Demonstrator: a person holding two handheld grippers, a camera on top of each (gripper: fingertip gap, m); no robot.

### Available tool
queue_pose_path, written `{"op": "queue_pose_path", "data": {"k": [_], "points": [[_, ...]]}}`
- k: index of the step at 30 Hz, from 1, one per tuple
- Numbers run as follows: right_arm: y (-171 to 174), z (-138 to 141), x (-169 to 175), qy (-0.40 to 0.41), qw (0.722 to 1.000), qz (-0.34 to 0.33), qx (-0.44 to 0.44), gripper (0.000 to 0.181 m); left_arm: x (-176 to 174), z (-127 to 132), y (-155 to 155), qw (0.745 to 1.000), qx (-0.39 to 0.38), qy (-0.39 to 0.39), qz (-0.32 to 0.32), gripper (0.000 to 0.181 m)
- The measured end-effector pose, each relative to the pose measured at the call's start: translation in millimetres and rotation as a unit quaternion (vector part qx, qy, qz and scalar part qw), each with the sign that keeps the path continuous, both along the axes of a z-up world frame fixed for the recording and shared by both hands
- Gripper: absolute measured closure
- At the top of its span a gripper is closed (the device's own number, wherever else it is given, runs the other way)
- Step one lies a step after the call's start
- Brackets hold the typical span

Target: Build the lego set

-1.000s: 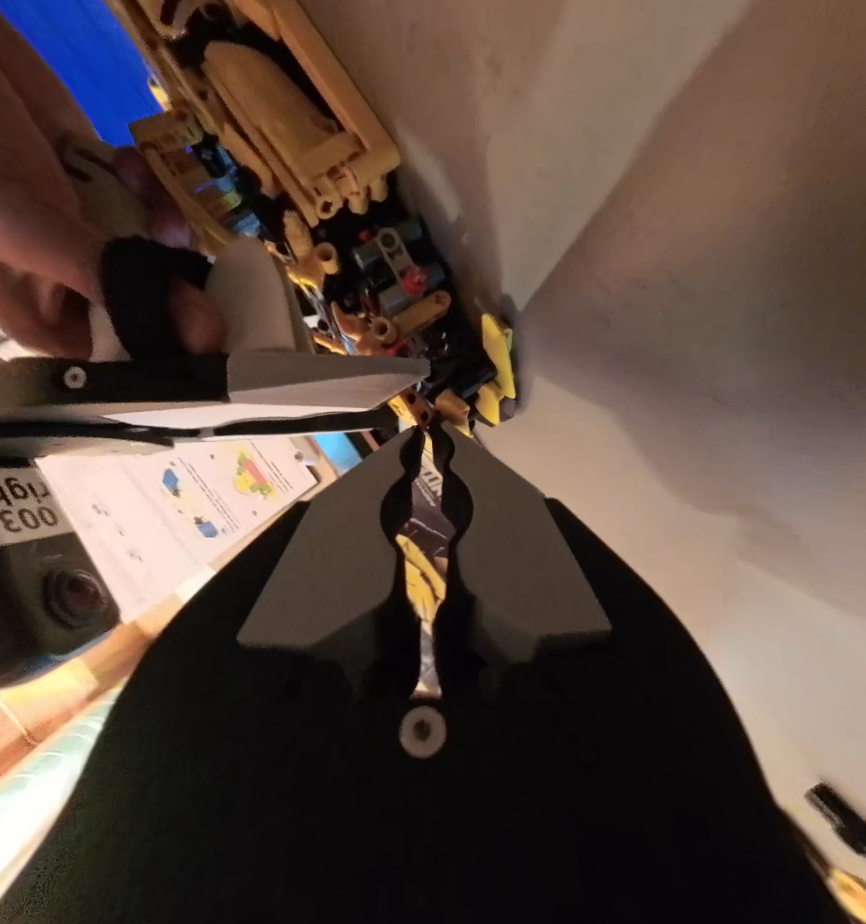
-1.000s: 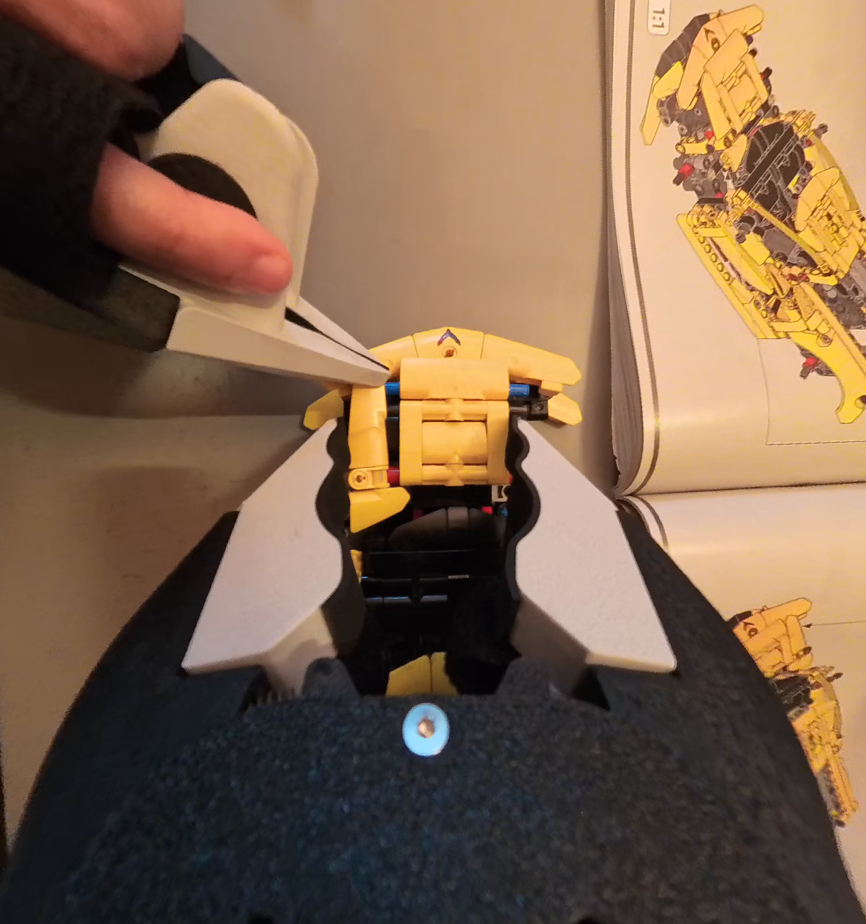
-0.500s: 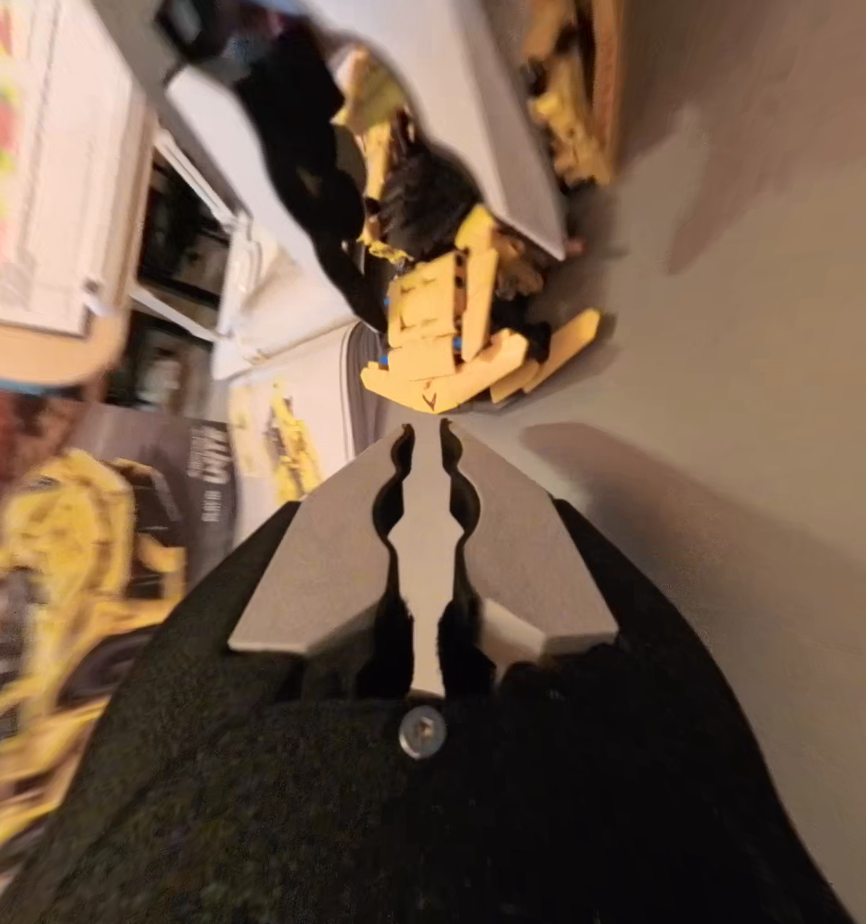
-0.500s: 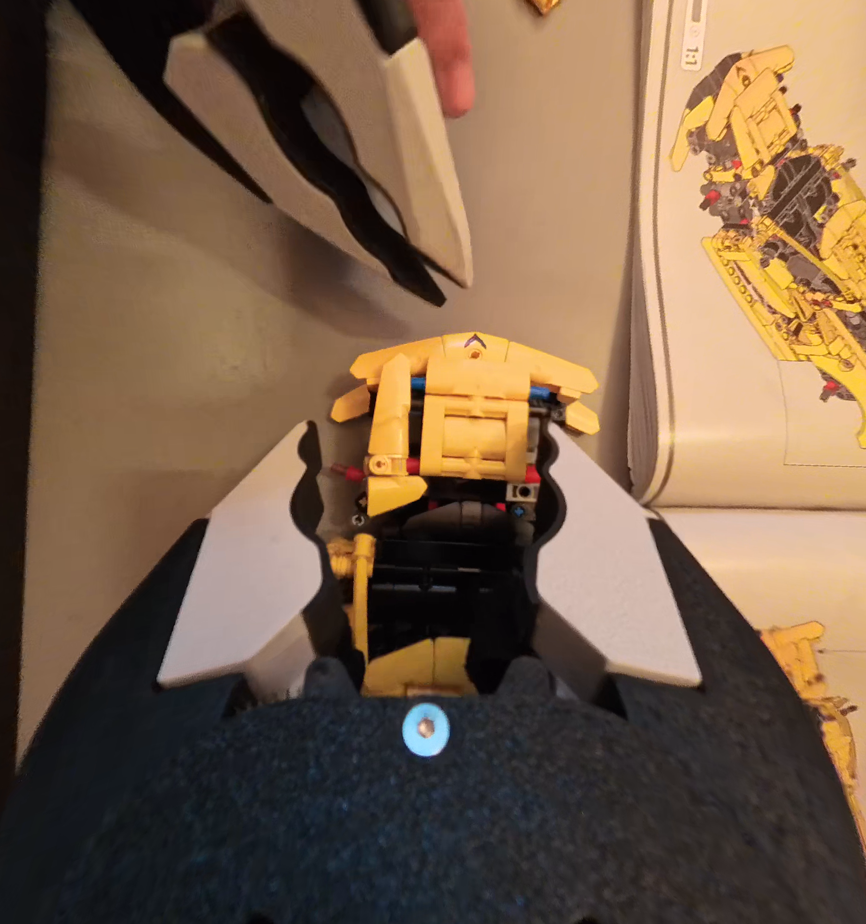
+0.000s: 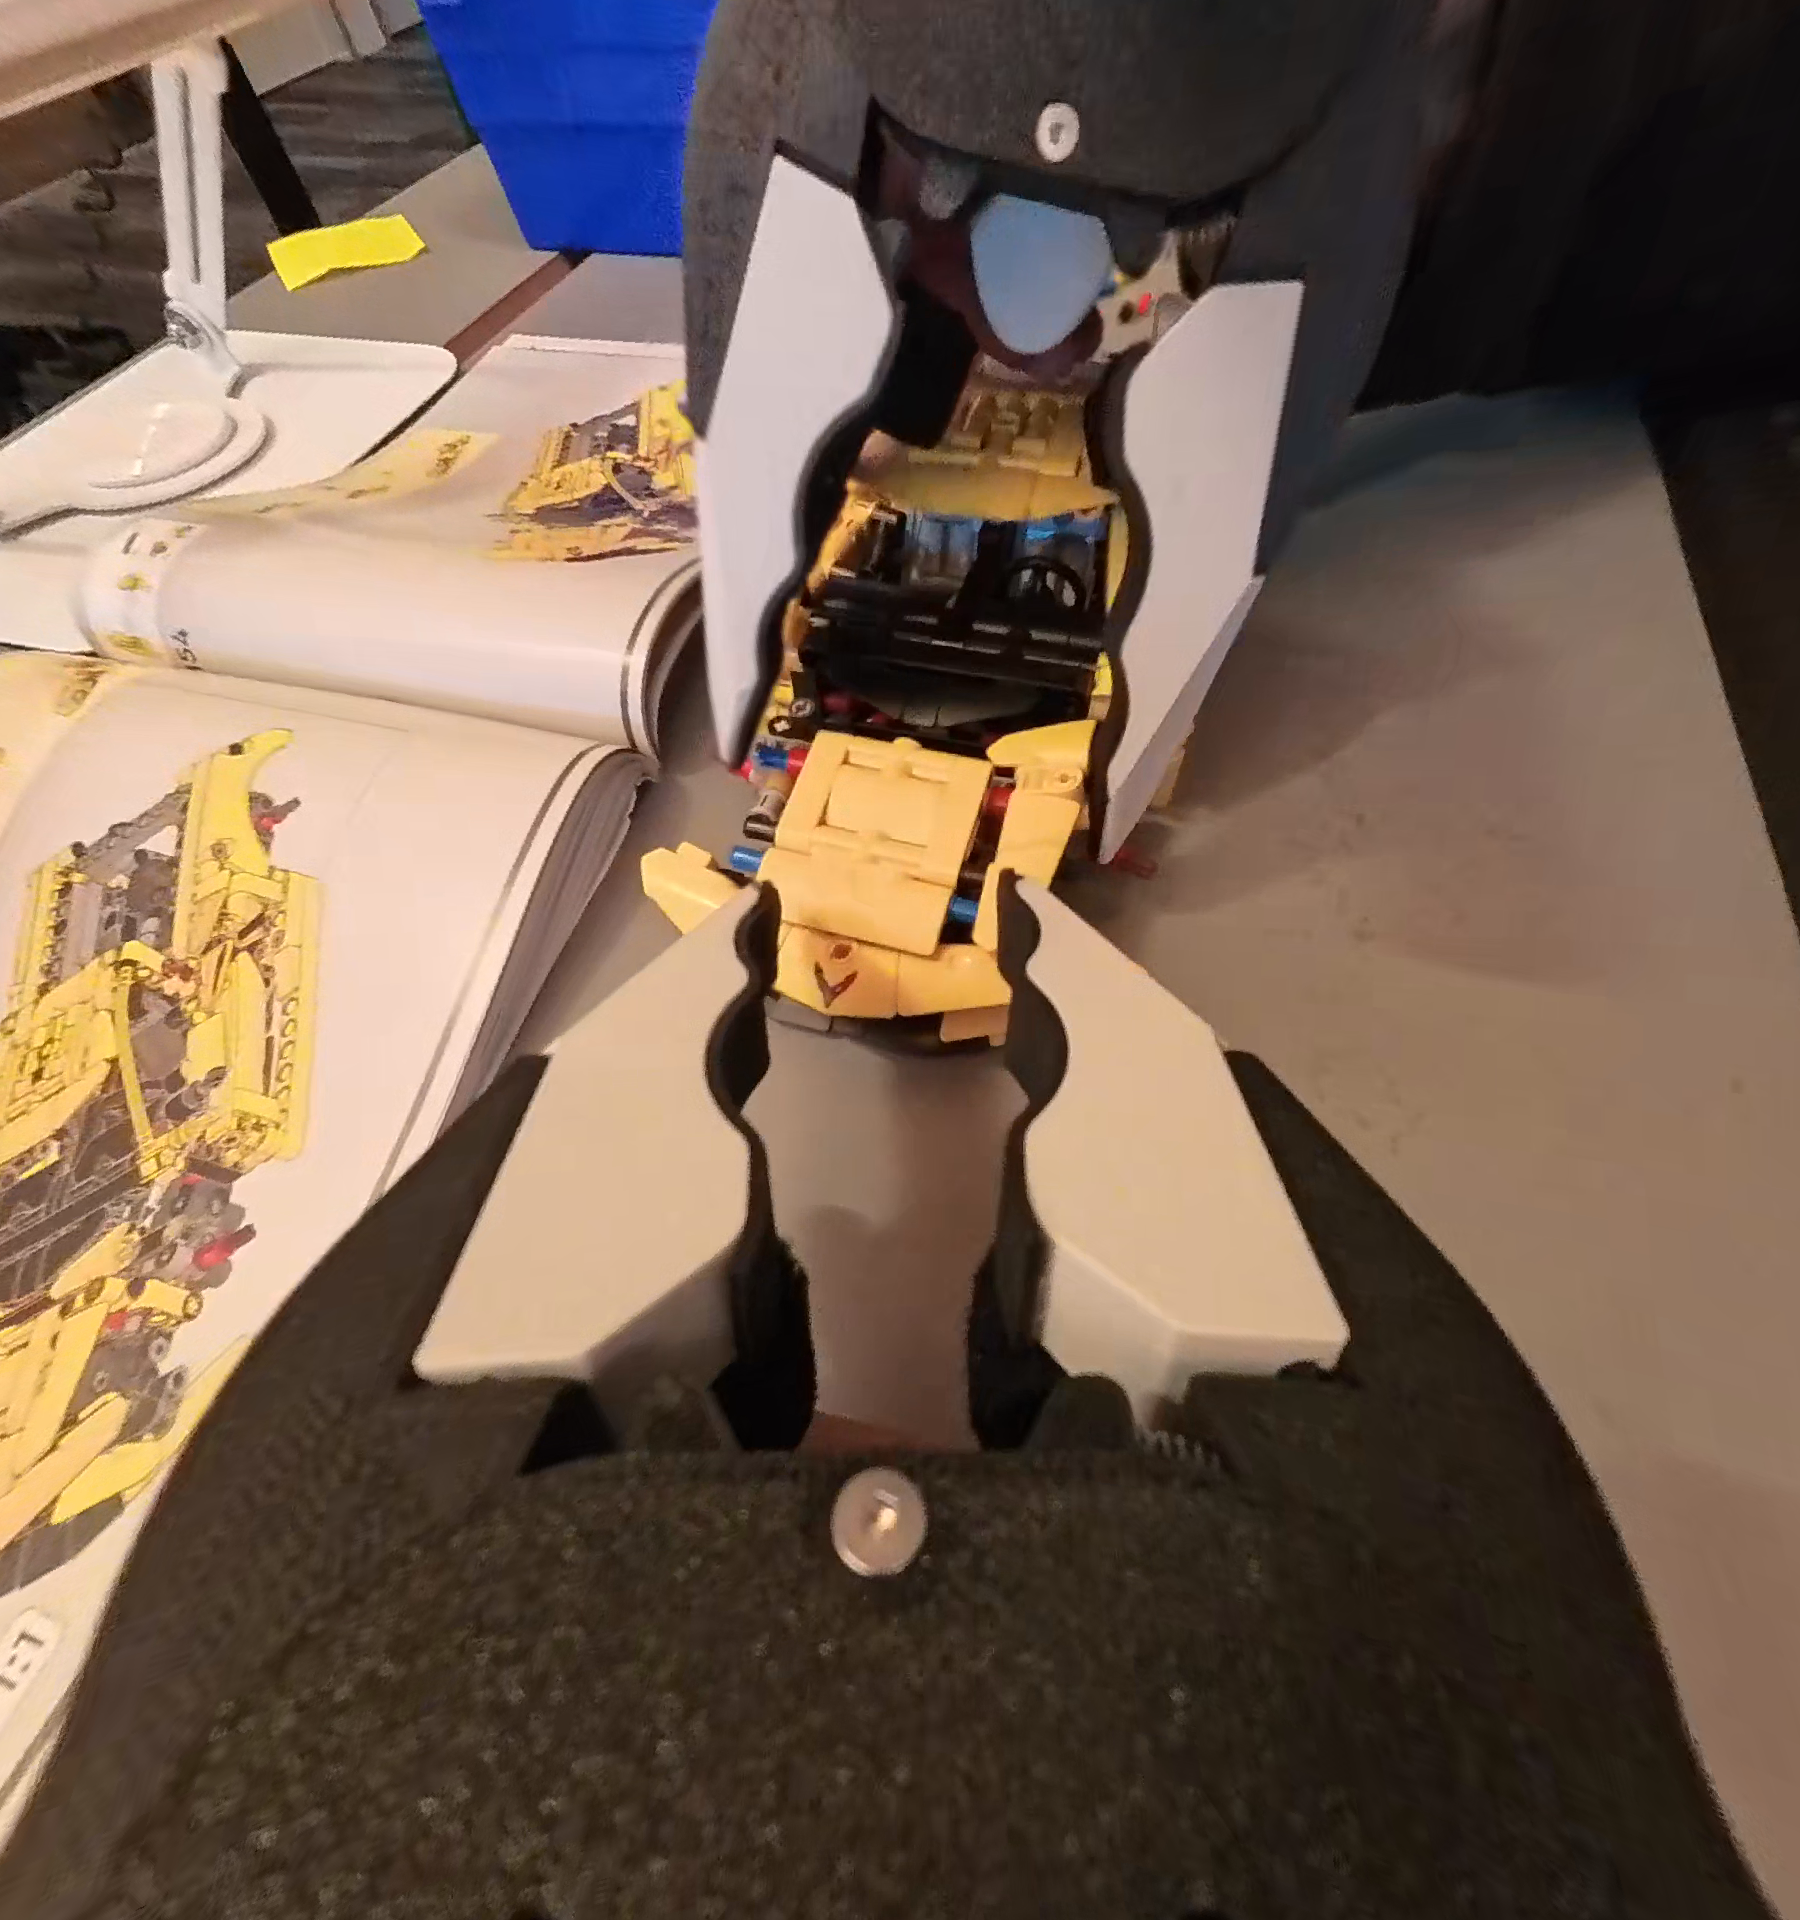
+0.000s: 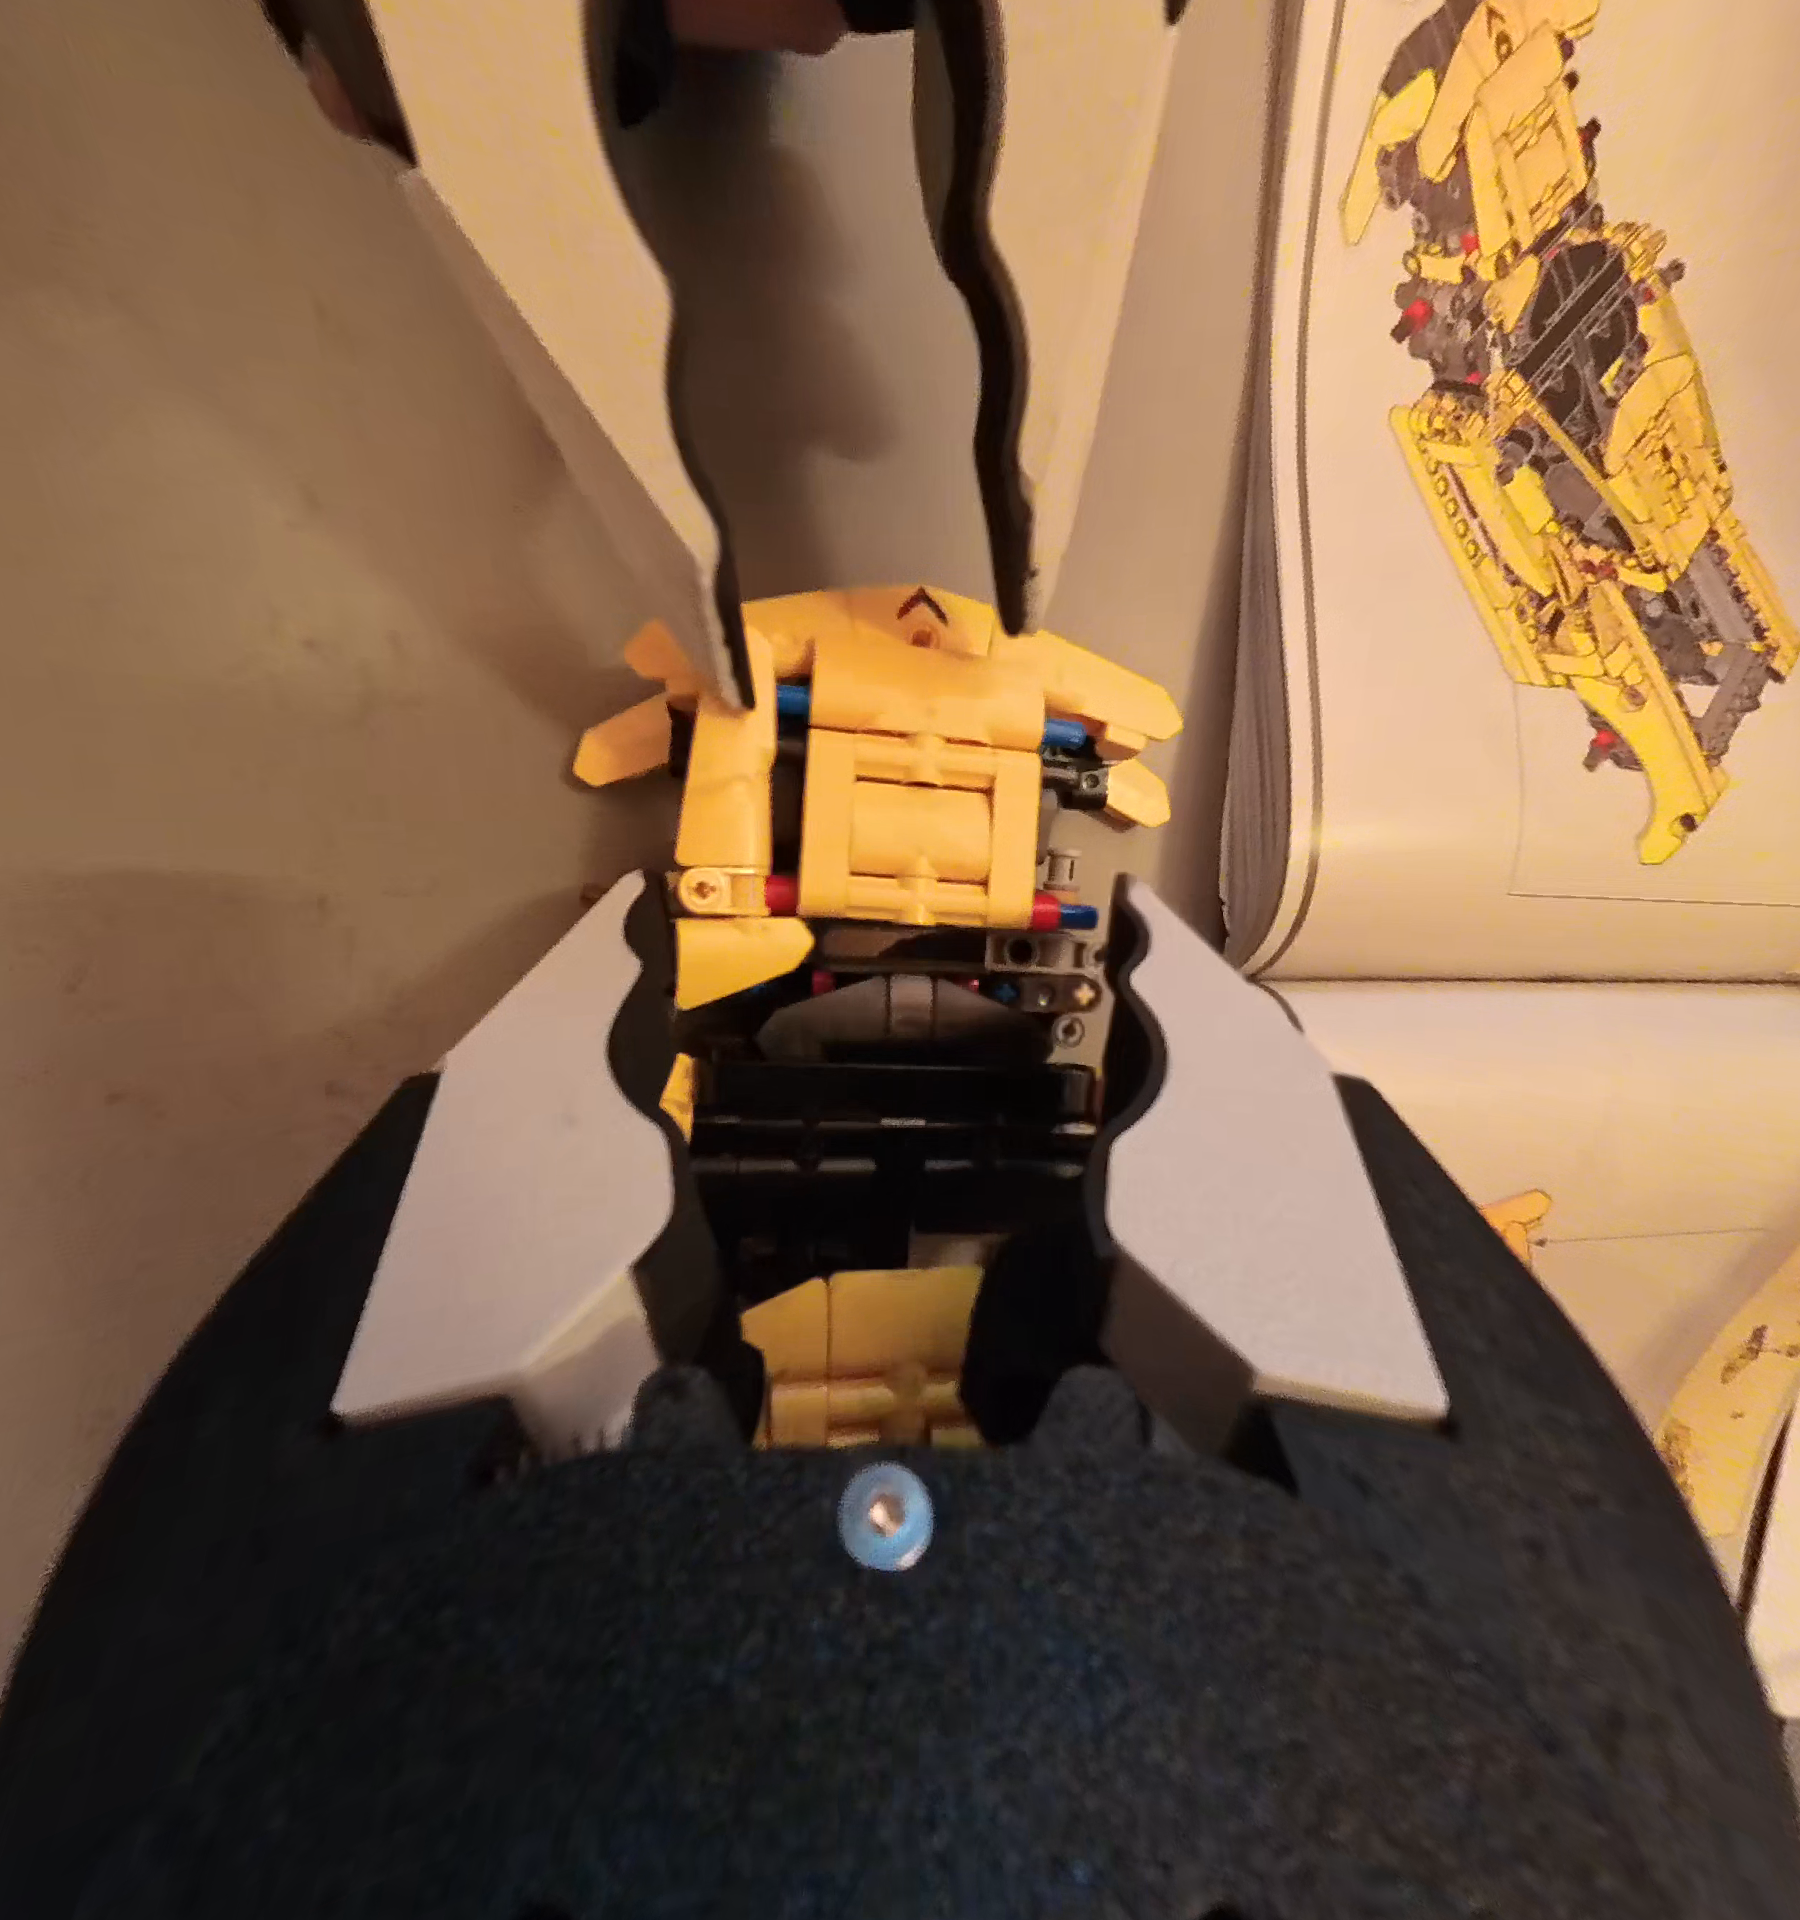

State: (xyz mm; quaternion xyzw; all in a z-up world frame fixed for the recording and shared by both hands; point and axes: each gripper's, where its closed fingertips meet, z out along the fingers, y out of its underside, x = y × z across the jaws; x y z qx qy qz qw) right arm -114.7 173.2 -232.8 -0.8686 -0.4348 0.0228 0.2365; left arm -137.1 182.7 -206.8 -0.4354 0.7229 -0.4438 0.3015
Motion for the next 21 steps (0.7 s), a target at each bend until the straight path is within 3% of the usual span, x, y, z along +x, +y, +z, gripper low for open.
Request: {"op": "queue_pose_path", "data": {"k": [11, 15, 21], "points": [[3, 7, -9, 0.043, 0.998, 0.022, 0.038, 0.107, -8, -5, -3, 1.0, 0.0, 0.015, -0.019, 0.137], [0, 15, -7, 0.045, 0.997, 0.035, 0.053, 0.11, -8, -6, -1, 1.0, 0.014, 0.01, -0.014, 0.145], [-18, 21, -7, 0.048, 0.999, 0.006, 0.01, 0.139, -8, -5, 2, 0.999, -0.021, 0.026, -0.01, 0.145]]}}
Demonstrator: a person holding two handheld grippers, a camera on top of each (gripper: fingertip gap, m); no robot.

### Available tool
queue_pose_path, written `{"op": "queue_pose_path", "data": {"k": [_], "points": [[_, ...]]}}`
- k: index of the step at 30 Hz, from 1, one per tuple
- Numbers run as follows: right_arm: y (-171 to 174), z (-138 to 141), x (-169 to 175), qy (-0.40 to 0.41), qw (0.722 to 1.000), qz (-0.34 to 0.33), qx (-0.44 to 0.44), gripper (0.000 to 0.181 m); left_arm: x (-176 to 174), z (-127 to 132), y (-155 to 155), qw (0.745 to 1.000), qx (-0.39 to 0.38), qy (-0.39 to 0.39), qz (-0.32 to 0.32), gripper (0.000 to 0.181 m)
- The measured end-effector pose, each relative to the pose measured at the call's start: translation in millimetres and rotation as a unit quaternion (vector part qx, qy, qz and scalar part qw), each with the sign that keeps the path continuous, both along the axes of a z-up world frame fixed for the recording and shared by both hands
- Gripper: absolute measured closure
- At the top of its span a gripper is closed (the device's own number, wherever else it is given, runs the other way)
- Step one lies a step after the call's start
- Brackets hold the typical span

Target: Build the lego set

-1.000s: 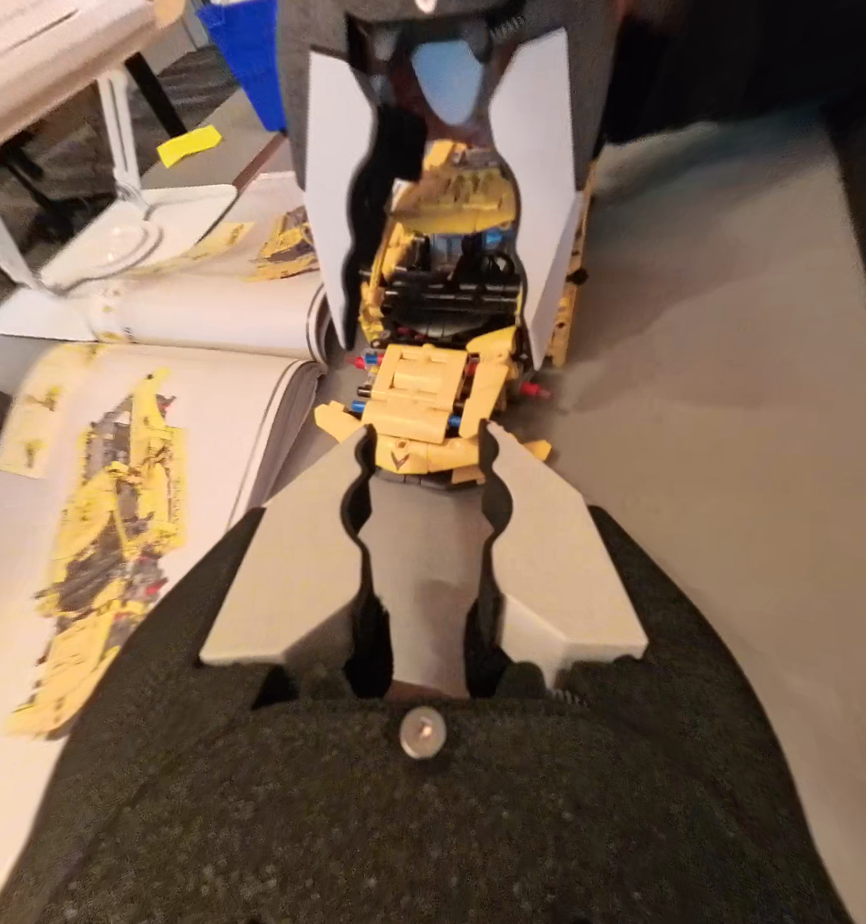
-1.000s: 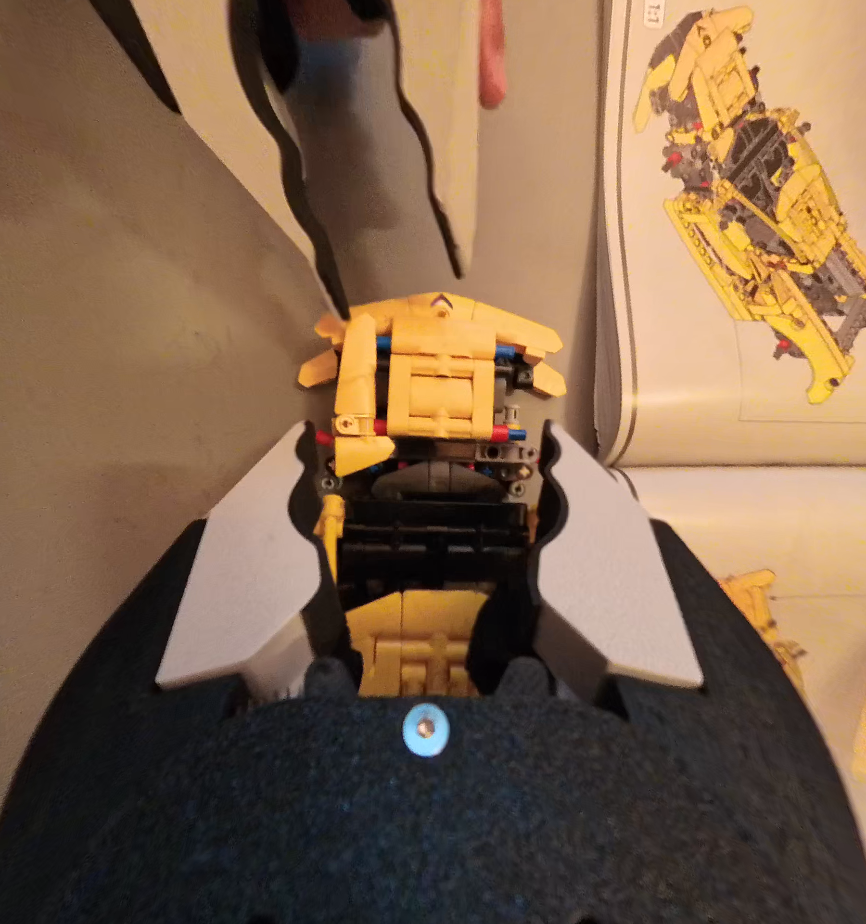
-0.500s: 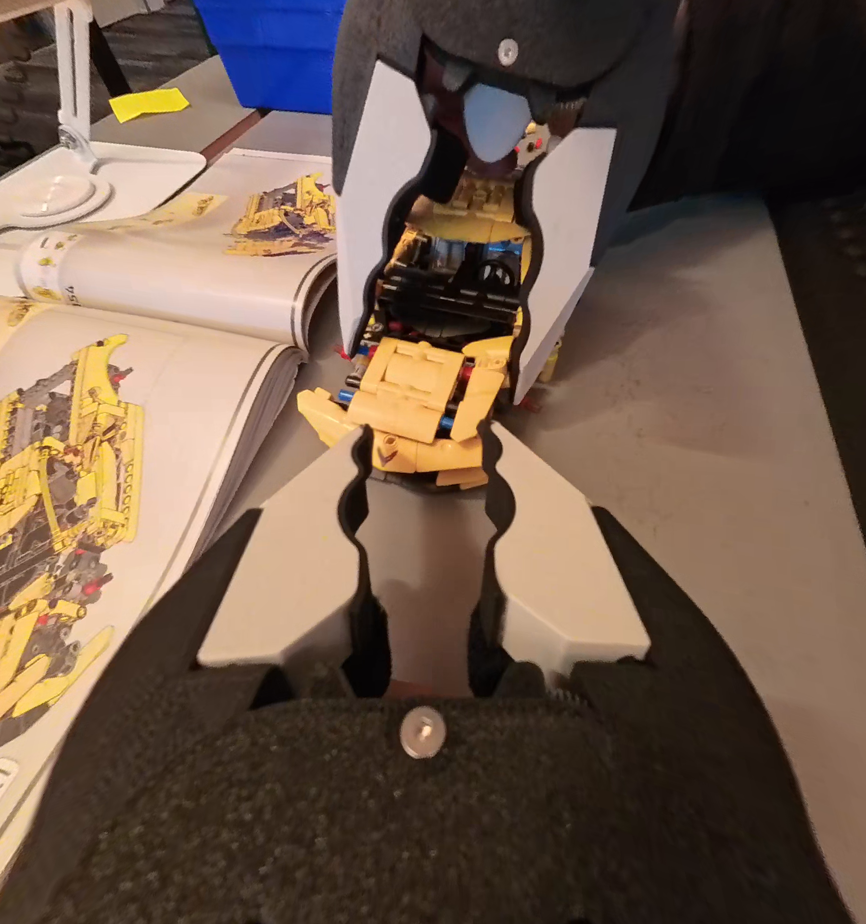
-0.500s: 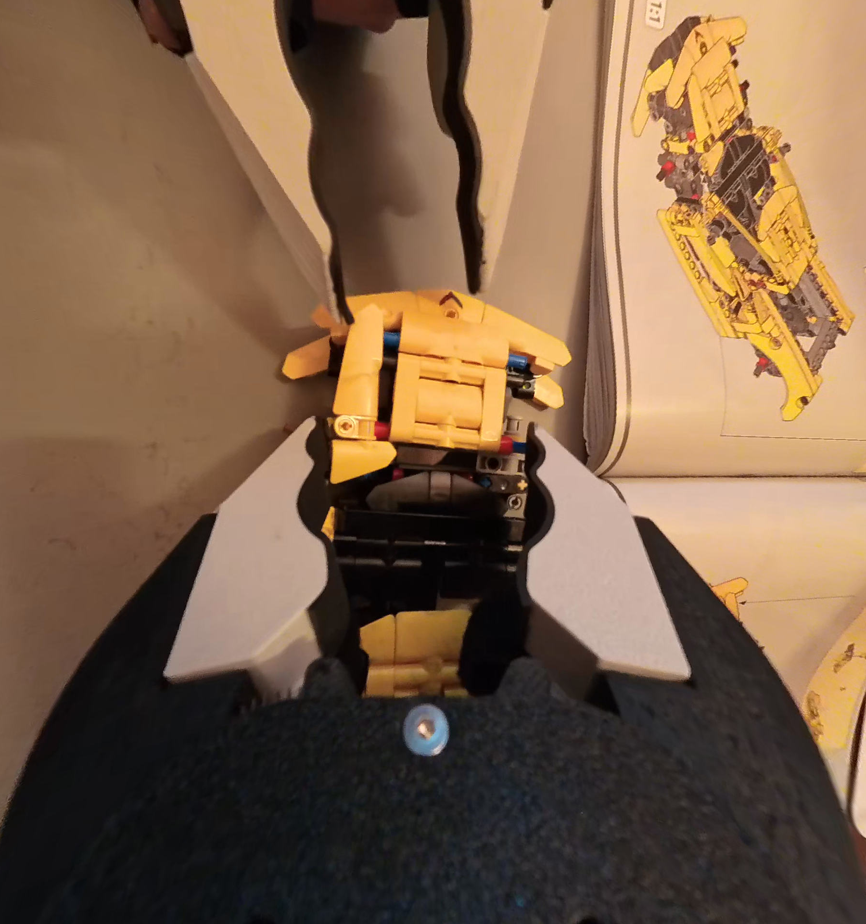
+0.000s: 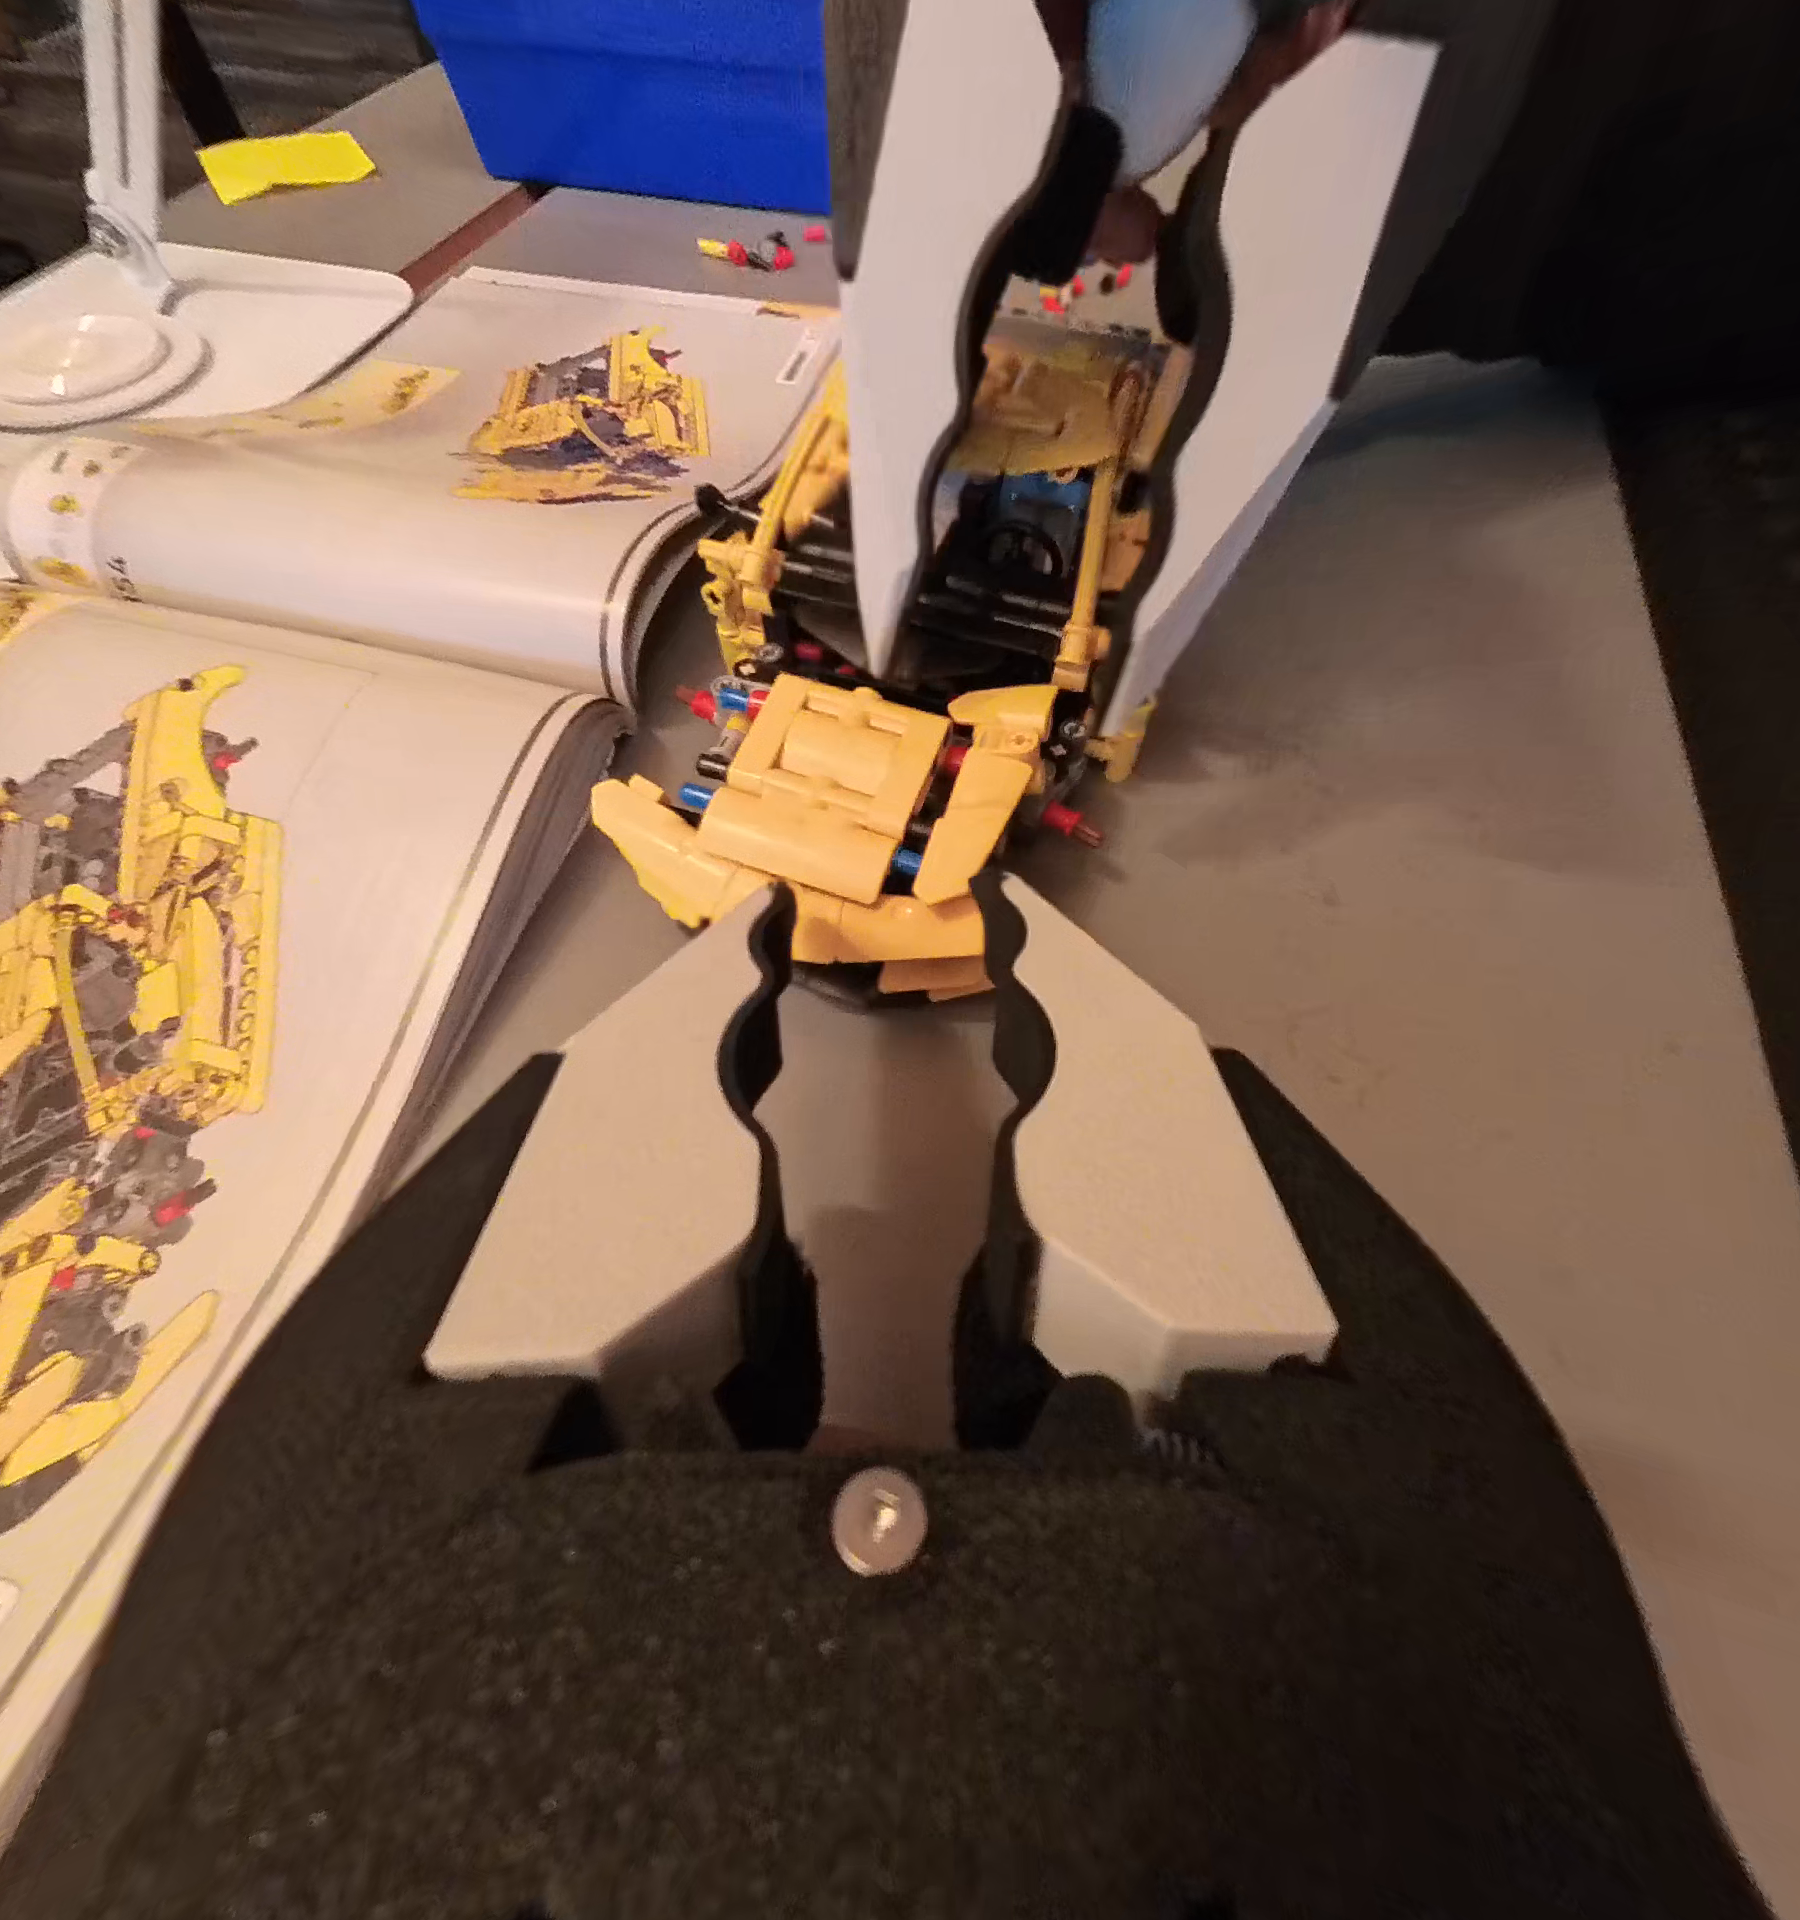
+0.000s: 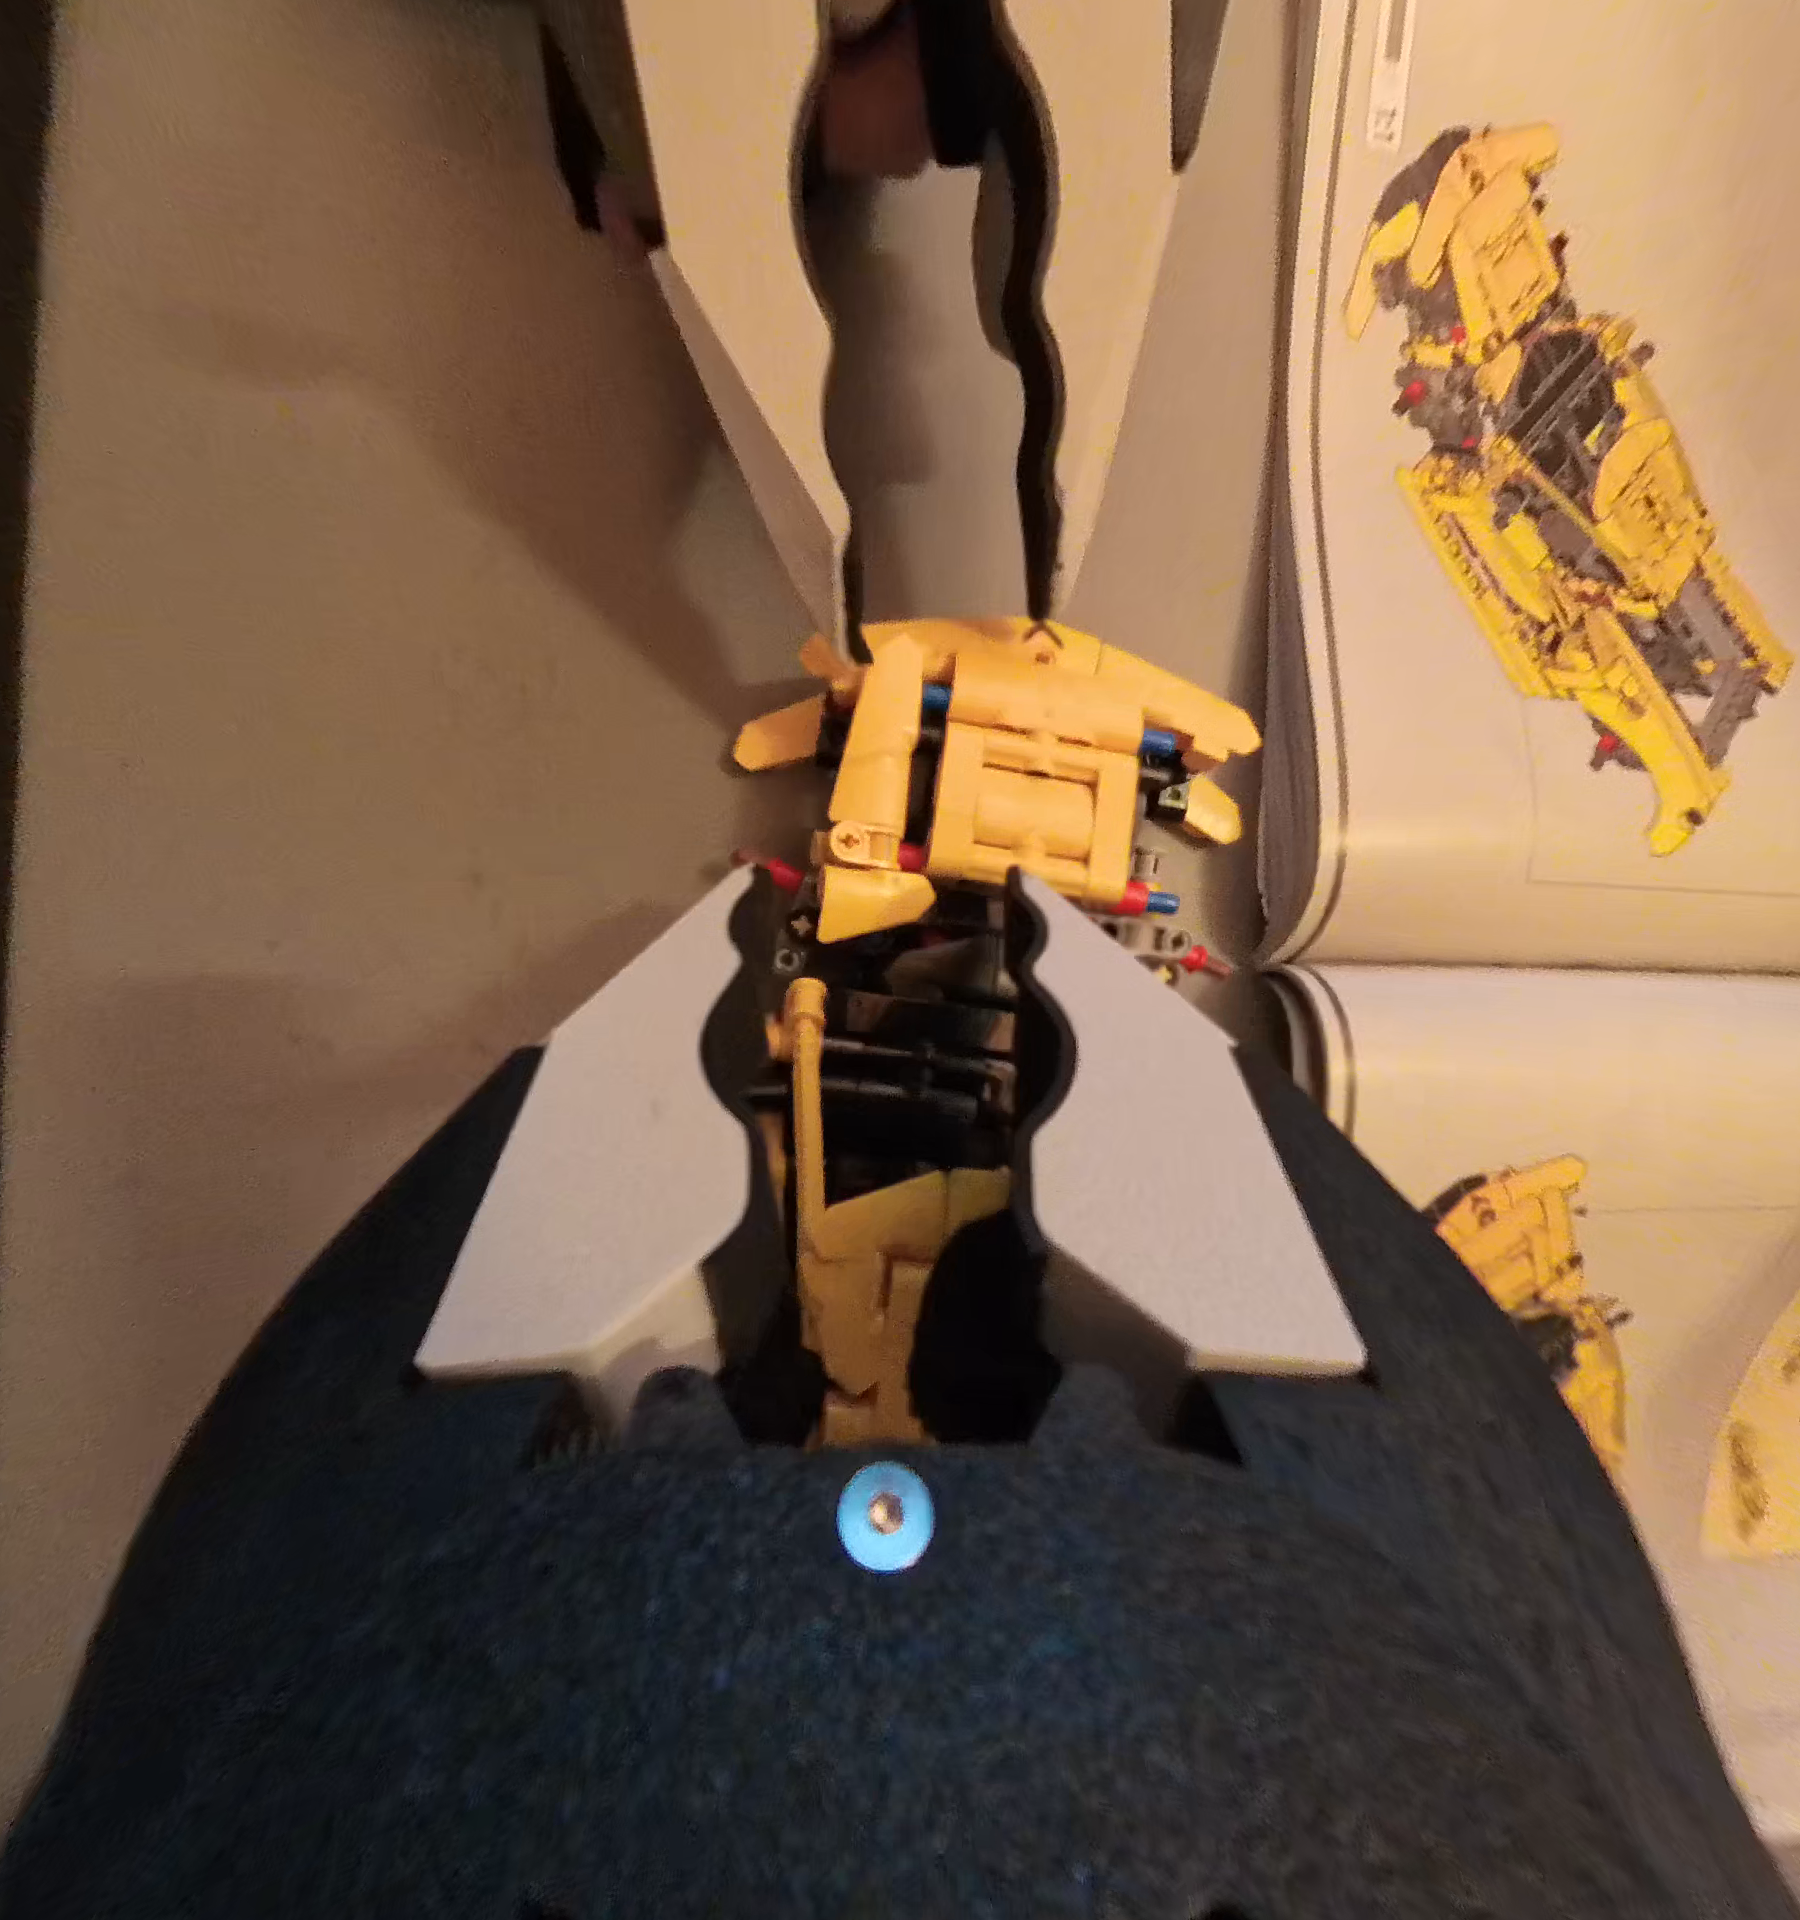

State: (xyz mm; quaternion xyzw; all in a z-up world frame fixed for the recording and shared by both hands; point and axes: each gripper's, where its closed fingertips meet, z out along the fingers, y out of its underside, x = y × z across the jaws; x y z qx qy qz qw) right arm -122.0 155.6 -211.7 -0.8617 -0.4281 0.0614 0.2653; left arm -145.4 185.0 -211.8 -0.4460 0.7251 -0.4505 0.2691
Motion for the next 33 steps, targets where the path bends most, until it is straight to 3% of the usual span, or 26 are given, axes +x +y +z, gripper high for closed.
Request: {"op": "queue_pose_path", "data": {"k": [8, 10, 16, 20, 33], "points": [[3, -8, 4, -0.119, 0.992, -0.036, 0.022, 0.149, 1, -6, -4, 1.0, 0.0, 0.02, -0.006, 0.152], [-1, -10, 1, -0.132, 0.99, -0.052, 0.01, 0.16, 2, -6, -4, 1.0, 0.006, 0.017, -0.003, 0.154], [-2, -9, 2, -0.163, 0.977, -0.134, 0.042, 0.159, 3, -6, -5, 1.0, 0.012, 0.014, 0.003, 0.154], [-4, -14, 1, -0.201, 0.965, -0.151, 0.068, 0.161, 4, -6, -6, 1.0, 0.01, 0.014, 0.002, 0.156], [-11, -3, -14, -0.123, 0.979, -0.162, 0.027, 0.151, 4, -5, -6, 1.0, 0.01, 0.012, 0.002, 0.159]]}}
